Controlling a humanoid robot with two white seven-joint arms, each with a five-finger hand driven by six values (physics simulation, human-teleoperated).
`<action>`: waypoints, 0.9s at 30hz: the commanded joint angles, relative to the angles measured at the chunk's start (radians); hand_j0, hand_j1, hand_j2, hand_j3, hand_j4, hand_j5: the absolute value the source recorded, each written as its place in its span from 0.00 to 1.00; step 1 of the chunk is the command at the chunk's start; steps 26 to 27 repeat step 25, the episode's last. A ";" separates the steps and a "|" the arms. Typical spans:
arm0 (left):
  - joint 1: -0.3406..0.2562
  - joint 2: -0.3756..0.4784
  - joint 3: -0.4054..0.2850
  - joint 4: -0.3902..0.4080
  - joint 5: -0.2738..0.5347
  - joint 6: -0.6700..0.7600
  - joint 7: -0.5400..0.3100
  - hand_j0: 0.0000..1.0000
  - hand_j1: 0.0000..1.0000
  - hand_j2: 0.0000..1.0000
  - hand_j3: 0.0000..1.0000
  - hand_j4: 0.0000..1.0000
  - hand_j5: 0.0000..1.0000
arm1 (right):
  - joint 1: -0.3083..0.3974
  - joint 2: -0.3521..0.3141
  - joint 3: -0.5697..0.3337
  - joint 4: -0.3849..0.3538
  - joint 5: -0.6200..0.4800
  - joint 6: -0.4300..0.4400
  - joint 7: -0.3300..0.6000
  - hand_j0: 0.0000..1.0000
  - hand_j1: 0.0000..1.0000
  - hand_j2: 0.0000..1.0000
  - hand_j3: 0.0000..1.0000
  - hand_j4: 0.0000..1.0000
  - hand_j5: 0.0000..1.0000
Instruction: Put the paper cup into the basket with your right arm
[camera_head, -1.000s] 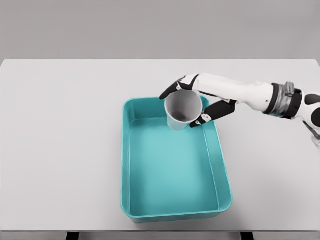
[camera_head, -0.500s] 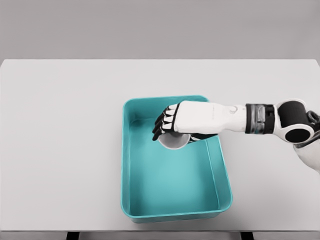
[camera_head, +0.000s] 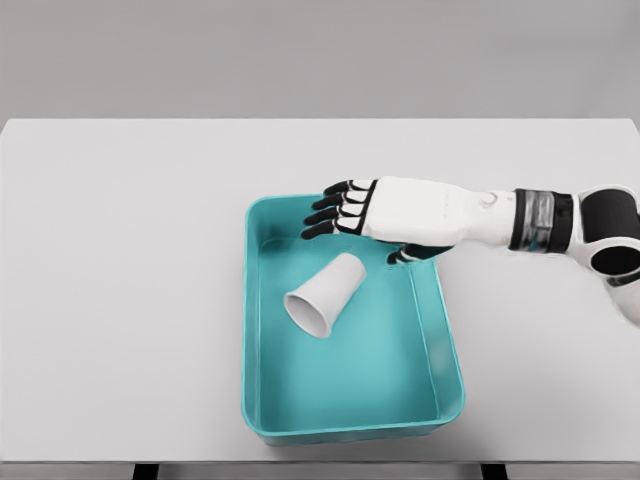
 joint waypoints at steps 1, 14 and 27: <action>0.000 0.000 0.000 0.000 0.000 0.000 0.000 1.00 1.00 1.00 1.00 1.00 1.00 | 0.000 -0.062 -0.174 0.004 -0.285 0.004 -0.001 1.00 1.00 1.00 1.00 1.00 1.00; 0.000 0.000 0.000 0.000 0.000 0.000 0.000 1.00 1.00 1.00 1.00 1.00 1.00 | 0.256 -0.111 -0.453 0.309 -0.360 0.004 -0.001 1.00 1.00 1.00 1.00 1.00 1.00; 0.000 0.000 0.000 0.000 0.000 0.000 0.000 1.00 1.00 1.00 1.00 1.00 1.00 | 0.267 -0.076 -0.452 0.337 -0.354 0.004 -0.001 1.00 1.00 1.00 1.00 1.00 1.00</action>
